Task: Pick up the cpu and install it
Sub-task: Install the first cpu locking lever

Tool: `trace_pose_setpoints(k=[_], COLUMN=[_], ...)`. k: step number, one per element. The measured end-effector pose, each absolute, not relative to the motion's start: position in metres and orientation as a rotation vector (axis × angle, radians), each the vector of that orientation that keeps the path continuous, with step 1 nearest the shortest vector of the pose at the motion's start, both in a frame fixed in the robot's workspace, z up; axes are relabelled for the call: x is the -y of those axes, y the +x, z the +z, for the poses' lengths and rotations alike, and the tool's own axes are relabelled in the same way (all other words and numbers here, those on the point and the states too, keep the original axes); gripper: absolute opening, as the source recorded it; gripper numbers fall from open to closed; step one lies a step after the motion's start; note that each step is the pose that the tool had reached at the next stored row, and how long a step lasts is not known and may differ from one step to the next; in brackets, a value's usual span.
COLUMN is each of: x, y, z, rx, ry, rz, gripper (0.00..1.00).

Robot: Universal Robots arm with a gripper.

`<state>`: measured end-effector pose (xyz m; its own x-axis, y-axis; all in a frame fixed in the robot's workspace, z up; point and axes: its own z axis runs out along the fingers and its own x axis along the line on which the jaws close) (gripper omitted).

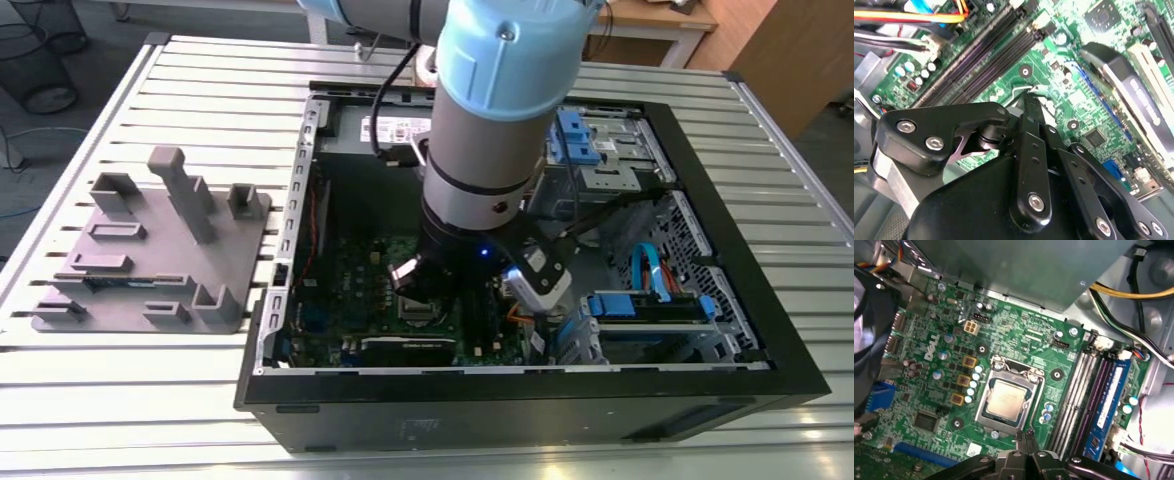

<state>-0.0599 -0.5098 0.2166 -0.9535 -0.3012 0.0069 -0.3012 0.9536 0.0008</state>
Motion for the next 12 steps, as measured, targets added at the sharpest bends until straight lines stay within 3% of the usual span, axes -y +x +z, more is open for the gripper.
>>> trace_pose_setpoints(k=[12], x=[0.494], y=[-0.079], z=[0.215], rx=[3.100], ry=[0.468], rz=[0.000], gripper=[0.11])
